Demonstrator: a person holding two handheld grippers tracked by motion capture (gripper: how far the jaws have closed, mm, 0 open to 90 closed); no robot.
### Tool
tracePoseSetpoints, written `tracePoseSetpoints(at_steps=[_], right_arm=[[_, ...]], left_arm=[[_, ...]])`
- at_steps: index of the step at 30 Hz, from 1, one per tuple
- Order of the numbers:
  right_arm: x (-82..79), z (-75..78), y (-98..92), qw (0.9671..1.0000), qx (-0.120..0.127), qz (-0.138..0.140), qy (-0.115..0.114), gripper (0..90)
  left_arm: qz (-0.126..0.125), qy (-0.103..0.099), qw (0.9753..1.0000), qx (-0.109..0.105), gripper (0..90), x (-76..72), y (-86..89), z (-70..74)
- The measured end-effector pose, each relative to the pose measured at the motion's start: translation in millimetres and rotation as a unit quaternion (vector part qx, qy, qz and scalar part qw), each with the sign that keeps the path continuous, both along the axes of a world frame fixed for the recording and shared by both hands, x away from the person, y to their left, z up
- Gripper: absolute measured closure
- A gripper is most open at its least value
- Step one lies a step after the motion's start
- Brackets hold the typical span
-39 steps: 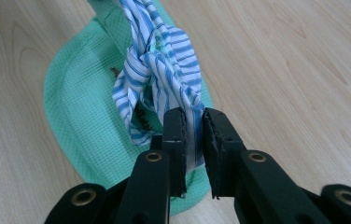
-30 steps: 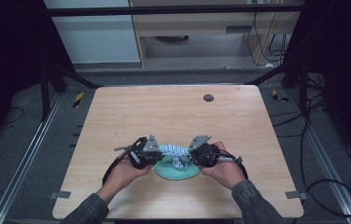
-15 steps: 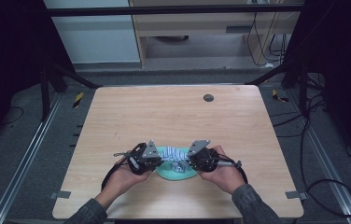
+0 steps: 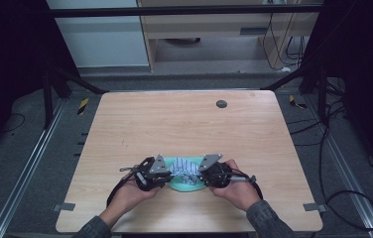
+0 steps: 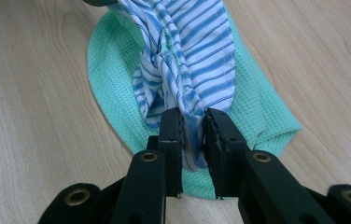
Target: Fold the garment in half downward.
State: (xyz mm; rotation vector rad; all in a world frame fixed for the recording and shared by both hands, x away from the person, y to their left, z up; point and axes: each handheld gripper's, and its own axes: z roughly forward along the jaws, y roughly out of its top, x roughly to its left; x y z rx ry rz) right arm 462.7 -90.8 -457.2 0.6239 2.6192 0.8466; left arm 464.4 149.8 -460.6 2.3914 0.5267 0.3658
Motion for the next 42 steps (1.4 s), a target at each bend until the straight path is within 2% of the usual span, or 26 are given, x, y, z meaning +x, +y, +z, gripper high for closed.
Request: tracePoseSetpoints(at_steps=[5, 7, 10, 16, 20, 23, 29, 34, 35, 42], right_arm=[[-1.4, 0.5, -1.2, 1.0000, -0.001, 0.002, -0.001, 75.8], [-2.1, 0.6, -1.9, 1.0000, -0.001, 0.000, -0.001, 75.8], [-3.4, -0.5, -2.1, 1.0000, -0.001, 0.001, 0.000, 75.8], [-5.1, -2.5, -2.7, 1.0000, -0.001, 0.000, 0.001, 73.2], [-5.9, -1.8, -2.9, 1.0000, 0.000, 0.000, 0.000, 72.8], [-6.1, -1.0, -2.6, 1.0000, 0.001, 0.002, -0.001, 71.8], [-4.8, -2.1, 0.5, 1.0000, 0.003, 0.004, 0.005, 65.5], [-8.8, -2.8, 5.0, 0.9999, 0.004, 0.013, 0.005, 66.2], [-9.9, -3.2, 5.3, 0.9998, 0.004, 0.017, 0.006, 67.0], [-15.9, -9.6, 6.3, 0.9995, -0.007, 0.030, 0.010, 68.3]], left_arm=[[0.010, -0.011, 0.9999, -0.009, 65.1, -4.3, 4.9, 2.9], [0.014, -0.013, 0.9996, -0.019, 63.5, -5.4, 7.9, 6.5], [0.012, -0.017, 0.9995, -0.023, 61.2, -6.7, 10.2, 10.2], [0.012, -0.004, 0.9998, -0.015, 55.7, -2.1, 6.8, 3.7], [0.009, -0.004, 0.9999, -0.010, 55.4, -4.0, 4.1, 0.1], [0.011, -0.003, 0.9998, -0.016, 55.5, -4.3, 5.3, 0.7], [0.007, 0.002, 0.9998, -0.017, 58.2, -1.9, 6.3, 0.9], [-0.009, 0.006, 0.9999, -0.012, 65.6, -8.7, 3.3, -3.0], [-0.016, 0.007, 0.9998, -0.005, 68.5, -9.5, 3.4, -3.7], [-0.024, 0.014, 0.9996, 0.007, 73.9, -14.7, -0.4, -12.4]])
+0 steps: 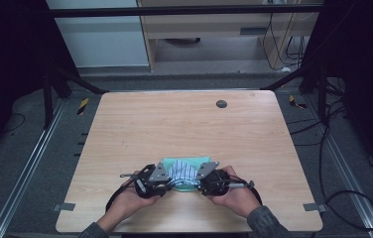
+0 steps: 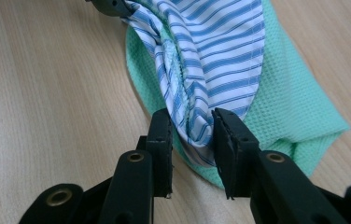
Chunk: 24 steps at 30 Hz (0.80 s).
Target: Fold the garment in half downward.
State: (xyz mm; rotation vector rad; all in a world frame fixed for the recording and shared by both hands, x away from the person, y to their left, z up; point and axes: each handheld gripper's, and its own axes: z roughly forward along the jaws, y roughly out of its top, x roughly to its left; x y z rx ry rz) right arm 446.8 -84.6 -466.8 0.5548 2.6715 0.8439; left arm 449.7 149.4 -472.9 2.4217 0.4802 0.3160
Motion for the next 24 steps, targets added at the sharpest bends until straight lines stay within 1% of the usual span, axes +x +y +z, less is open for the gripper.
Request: tracePoseSetpoints(at_steps=[3, 6, 8, 11, 13, 14, 15, 16, 17, 18, 19, 20, 21, 22, 24], right_arm=[[-1.1, -1.9, -0.6, 1.0000, -0.004, 0.001, 0.002, 68.7], [-2.0, -4.6, -0.9, 1.0000, -0.008, 0.005, 0.004, 66.6], [-3.4, -6.4, -1.3, 0.9999, -0.012, 0.008, 0.010, 60.7], [-8.2, -5.6, -4.5, 0.9999, -0.010, 0.005, 0.009, 50.5], [-10.8, -4.7, -9.3, 0.9999, -0.001, -0.006, 0.012, 40.0], [-11.9, -4.2, -11.5, 0.9999, -0.001, -0.012, 0.011, 35.4], [-14.2, -4.2, -15.6, 0.9998, 0.004, -0.019, 0.003, 31.3], [-15.5, -3.7, -19.1, 0.9997, 0.003, -0.024, 0.001, 27.9], [-16.5, -3.6, -22.5, 0.9995, 0.006, -0.032, -0.001, 23.8], [-17.0, -3.7, -26.0, 0.9991, 0.008, -0.041, -0.004, 21.2], [-17.2, -3.6, -29.9, 0.9988, 0.010, -0.048, -0.008, 19.7], [-16.3, -4.1, -35.2, 0.9982, 0.013, -0.058, -0.010, 17.9], [-15.9, -4.4, -38.1, 0.9976, 0.016, -0.067, -0.010, 16.8], [-14.3, -5.3, -43.6, 0.9966, 0.018, -0.080, -0.011, 15.1], [-10.9, -6.7, -51.8, 0.9946, 0.021, -0.101, -0.011, 13.9]], left_arm=[[-0.001, 0.000, 1.0000, 0.007, 74.6, -1.6, -0.7, -1.4], [-0.004, 0.005, 1.0000, 0.006, 73.6, -3.7, -0.5, -2.3], [-0.003, 0.004, 1.0000, 0.003, 68.4, -6.7, 0.8, -1.9], [0.002, 0.002, 0.9999, -0.012, 53.8, -12.8, 7.1, 1.8], [0.009, 0.003, 0.9997, -0.023, 45.8, -16.0, 13.0, 5.2], [0.017, 0.002, 0.9993, -0.033, 41.9, -17.8, 17.2, 7.3], [0.023, 0.000, 0.9991, -0.036, 38.7, -18.7, 20.7, 9.1], [0.028, 0.000, 0.9989, -0.037, 35.0, -18.6, 24.6, 11.1], [0.037, 0.001, 0.9984, -0.043, 30.8, -18.1, 27.9, 12.3], [0.046, 0.000, 0.9979, -0.045, 27.1, -17.1, 31.6, 13.3], [0.062, -0.007, 0.9972, -0.041, 23.9, -14.9, 36.5, 14.1], [0.072, -0.010, 0.9965, -0.040, 19.0, -13.1, 39.5, 13.8], [0.090, -0.007, 0.9953, -0.037, 16.6, -8.6, 45.5, 12.4], [0.107, 0.000, 0.9935, -0.037, 13.6, -4.3, 50.4, 10.9], [0.132, 0.005, 0.9905, -0.038, 9.9, 3.1, 59.6, 8.0]])
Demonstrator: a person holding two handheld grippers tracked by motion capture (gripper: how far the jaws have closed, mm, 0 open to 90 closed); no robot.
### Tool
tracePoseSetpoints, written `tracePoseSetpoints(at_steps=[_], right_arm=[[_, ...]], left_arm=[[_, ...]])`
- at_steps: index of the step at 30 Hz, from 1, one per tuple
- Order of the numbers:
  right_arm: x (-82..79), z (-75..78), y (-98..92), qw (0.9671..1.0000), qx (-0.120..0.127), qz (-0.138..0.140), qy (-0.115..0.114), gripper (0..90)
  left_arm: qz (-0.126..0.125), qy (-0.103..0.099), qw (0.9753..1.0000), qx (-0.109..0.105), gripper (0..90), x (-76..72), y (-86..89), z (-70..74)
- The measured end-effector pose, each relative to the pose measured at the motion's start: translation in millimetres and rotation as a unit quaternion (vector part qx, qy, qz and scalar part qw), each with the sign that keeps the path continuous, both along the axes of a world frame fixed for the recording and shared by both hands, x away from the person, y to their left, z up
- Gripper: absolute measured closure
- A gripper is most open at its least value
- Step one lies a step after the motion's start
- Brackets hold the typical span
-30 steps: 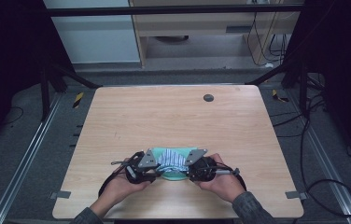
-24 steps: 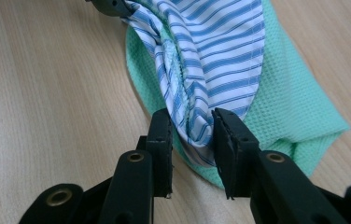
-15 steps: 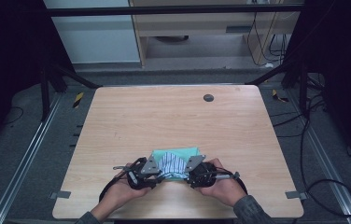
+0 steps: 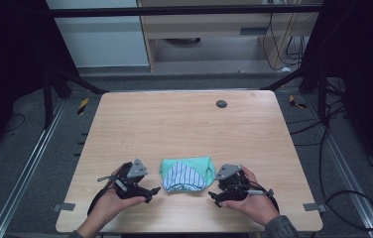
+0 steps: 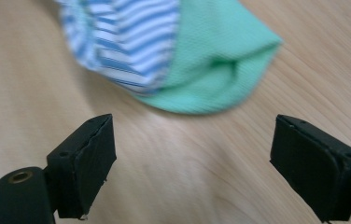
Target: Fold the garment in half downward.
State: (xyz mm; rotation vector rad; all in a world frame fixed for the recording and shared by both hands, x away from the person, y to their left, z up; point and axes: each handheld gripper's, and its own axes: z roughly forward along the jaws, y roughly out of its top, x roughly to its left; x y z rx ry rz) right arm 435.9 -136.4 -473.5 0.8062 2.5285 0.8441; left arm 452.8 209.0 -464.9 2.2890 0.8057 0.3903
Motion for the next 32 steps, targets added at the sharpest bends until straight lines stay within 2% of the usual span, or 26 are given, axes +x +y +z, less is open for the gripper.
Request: tracePoseSetpoints(at_steps=[4, 6, 9, 11, 12, 13, 16, 19, 21, 24, 29, 32], right_arm=[[9.5, -4.4, -18.2, 0.9982, 0.022, -0.056, 0.001, 10.1], [14.9, -8.1, -26.4, 0.9961, 0.031, -0.083, 0.002, 7.9], [21.9, -16.7, -36.6, 0.9915, 0.036, -0.125, 0.003, 6.3], [25.9, -22.5, -41.9, 0.9875, 0.039, -0.153, 0.006, 6.2], [28.4, -25.4, -45.3, 0.9852, 0.042, -0.166, 0.007, 6.2], [31.2, -29.1, -48.5, 0.9815, 0.049, -0.185, 0.006, 6.3], [38.2, -35.1, -55.0, 0.9743, 0.079, -0.210, 0.014, 3.6], [43.4, -37.9, -56.3, 0.9672, 0.088, -0.238, 0.001, 2.8], [47.0, -39.0, -55.9, 0.9628, 0.094, -0.253, -0.003, 1.7], [51.3, -39.0, -55.0, 0.9589, 0.095, -0.267, -0.002, 0.3], [54.1, -39.3, -56.4, 0.9536, 0.092, -0.287, -0.005, 0.1], [54.2, -39.3, -56.6, 0.9535, 0.091, -0.287, -0.006, 0.1]], left_arm=[[0.044, -0.002, 0.9990, -0.004, 7.6, 14.1, 19.4, -6.1], [0.074, -0.001, 0.9971, -0.018, 7.0, 22.6, 30.2, -11.1], [0.107, -0.001, 0.9939, -0.028, 7.2, 33.7, 42.7, -18.7], [0.119, 0.001, 0.9922, -0.036, 7.9, 37.4, 46.7, -22.0], [0.128, -0.001, 0.9910, -0.038, 7.8, 40.2, 49.2, -24.9], [0.134, -0.002, 0.9905, -0.030, 7.9, 42.5, 50.6, -27.4], [0.144, -0.001, 0.9892, -0.029, 7.9, 46.6, 52.4, -33.3], [0.148, 0.005, 0.9883, -0.038, 7.9, 49.2, 53.4, -38.3], [0.148, 0.001, 0.9885, -0.032, 6.9, 50.9, 53.6, -40.1], [0.144, -0.010, 0.9891, -0.029, 4.2, 52.7, 53.0, -43.2], [0.145, -0.007, 0.9891, -0.026, 0.9, 54.0, 52.9, -43.4], [0.147, -0.006, 0.9888, -0.025, 0.1, 54.2, 52.9, -43.5]])
